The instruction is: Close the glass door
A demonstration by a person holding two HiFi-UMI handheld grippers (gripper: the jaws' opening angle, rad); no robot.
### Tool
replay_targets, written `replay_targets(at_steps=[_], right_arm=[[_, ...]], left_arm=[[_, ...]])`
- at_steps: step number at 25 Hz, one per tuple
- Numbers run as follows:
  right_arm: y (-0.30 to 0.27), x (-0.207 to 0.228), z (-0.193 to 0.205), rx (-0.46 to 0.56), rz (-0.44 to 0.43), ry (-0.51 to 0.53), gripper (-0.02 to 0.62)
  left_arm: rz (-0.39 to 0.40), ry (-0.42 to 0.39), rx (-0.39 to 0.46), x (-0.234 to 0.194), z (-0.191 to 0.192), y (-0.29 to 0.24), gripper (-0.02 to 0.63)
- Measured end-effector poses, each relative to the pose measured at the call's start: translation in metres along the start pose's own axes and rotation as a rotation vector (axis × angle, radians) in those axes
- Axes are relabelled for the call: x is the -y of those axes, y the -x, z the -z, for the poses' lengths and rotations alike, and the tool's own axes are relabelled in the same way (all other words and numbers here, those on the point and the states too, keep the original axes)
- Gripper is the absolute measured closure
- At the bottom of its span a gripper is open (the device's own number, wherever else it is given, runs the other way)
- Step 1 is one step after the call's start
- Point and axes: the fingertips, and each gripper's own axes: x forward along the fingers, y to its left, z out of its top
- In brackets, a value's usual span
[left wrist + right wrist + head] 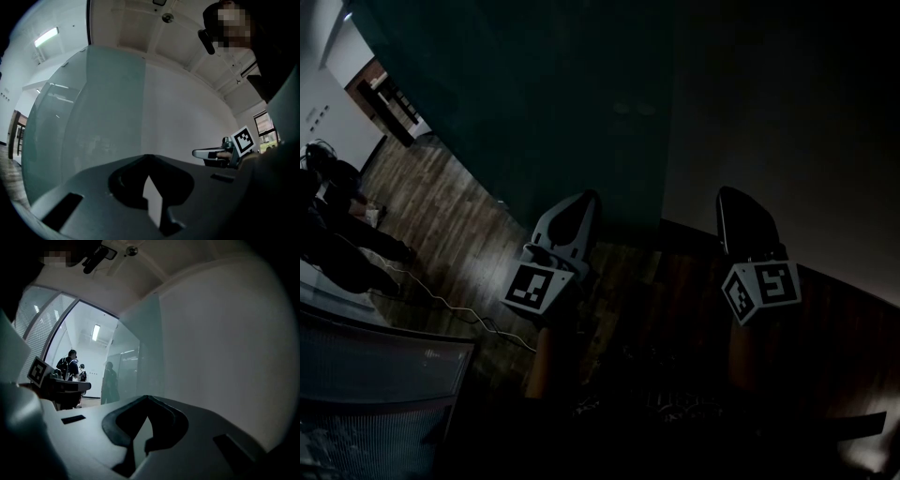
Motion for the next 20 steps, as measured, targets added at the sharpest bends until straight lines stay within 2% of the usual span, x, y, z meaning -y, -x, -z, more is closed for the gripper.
replay_targets(at_steps=[5,12,20], right_arm=[[-0.027,0.010,0.006,0.015,-0.040,-0.010,0.600],[-0.093,0.038,0.008,0.019,-0.120,-0.013,0.600],[-0.136,0.058,0.020,0.008,-0.153,-0.004,0.600]], left_arm=[[-0.021,0.003,-0.012,-0.013,0.007,-0.021,0.604],[-0.067,-0.018,-0.010,-0.044,0.004,-0.071,0.604],[-0.088,-0.015,-0.010,-0.058,0.014,-0.105,0.604]])
